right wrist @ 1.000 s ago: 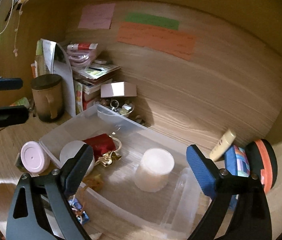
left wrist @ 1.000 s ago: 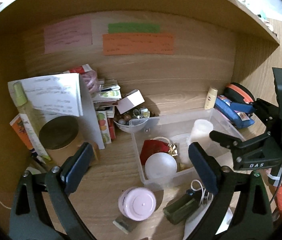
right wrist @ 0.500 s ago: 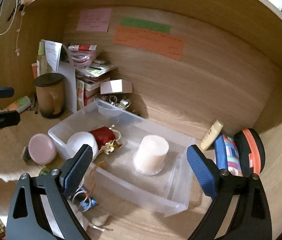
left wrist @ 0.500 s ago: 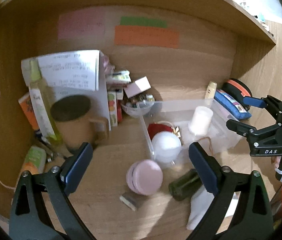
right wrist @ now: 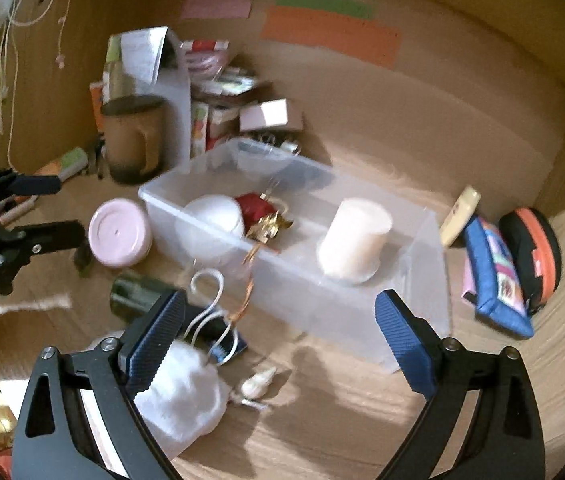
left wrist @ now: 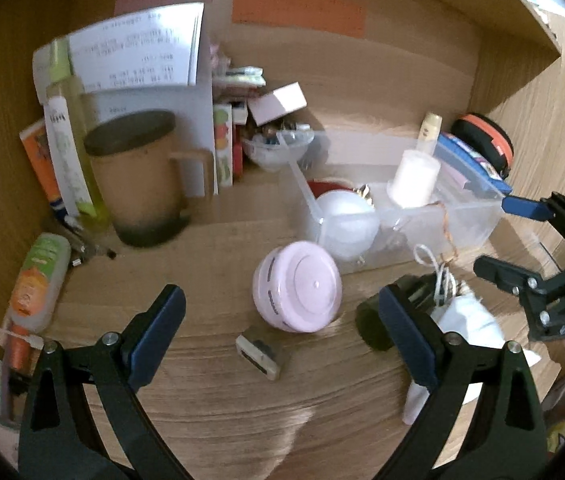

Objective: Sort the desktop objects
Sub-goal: 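Withdraw both grippers from the box toward the pink container and shell, then grasp the pink round container with the left gripper while the right approaches the small shell, then lift the pink container and spiral shell and carry both over the clear box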

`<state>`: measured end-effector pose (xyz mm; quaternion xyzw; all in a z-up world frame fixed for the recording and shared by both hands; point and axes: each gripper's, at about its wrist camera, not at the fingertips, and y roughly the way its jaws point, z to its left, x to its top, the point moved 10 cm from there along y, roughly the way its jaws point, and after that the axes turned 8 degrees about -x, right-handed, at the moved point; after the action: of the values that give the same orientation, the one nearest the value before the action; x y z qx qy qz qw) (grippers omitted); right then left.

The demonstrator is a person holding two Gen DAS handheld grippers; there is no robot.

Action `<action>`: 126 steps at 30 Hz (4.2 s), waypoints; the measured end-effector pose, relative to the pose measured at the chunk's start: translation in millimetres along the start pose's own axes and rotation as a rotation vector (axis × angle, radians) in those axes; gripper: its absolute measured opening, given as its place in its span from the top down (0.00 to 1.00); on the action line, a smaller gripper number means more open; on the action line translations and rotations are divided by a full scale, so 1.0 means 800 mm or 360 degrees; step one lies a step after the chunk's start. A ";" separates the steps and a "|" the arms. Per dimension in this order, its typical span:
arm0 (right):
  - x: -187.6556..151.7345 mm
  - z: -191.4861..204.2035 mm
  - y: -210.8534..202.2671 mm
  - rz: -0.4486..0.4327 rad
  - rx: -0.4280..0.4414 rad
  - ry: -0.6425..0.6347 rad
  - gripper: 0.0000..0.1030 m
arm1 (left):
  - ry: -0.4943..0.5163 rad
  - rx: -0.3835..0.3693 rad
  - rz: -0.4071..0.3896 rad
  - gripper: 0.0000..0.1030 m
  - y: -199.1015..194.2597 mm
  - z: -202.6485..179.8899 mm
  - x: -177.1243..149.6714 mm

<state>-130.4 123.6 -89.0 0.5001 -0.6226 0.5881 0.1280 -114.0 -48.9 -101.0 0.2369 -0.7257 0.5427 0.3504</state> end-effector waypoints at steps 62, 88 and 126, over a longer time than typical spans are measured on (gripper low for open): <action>-0.083 -0.006 0.026 0.0281 0.0229 0.0230 0.83 | -0.0109 -0.0094 0.0163 0.61 0.071 0.006 0.010; -0.028 -0.059 -0.014 0.0042 0.0146 0.0283 0.83 | 0.0020 0.0115 -0.0046 0.61 0.006 -0.004 0.045; 0.023 -0.132 0.058 0.0074 0.0166 0.0227 0.83 | 0.0139 -0.0199 0.0058 0.61 0.098 -0.100 0.138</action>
<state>-219.9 196.8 -74.5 0.4483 -0.5920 0.6566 0.1321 -221.8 54.6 -52.1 0.1773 -0.7464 0.5124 0.3860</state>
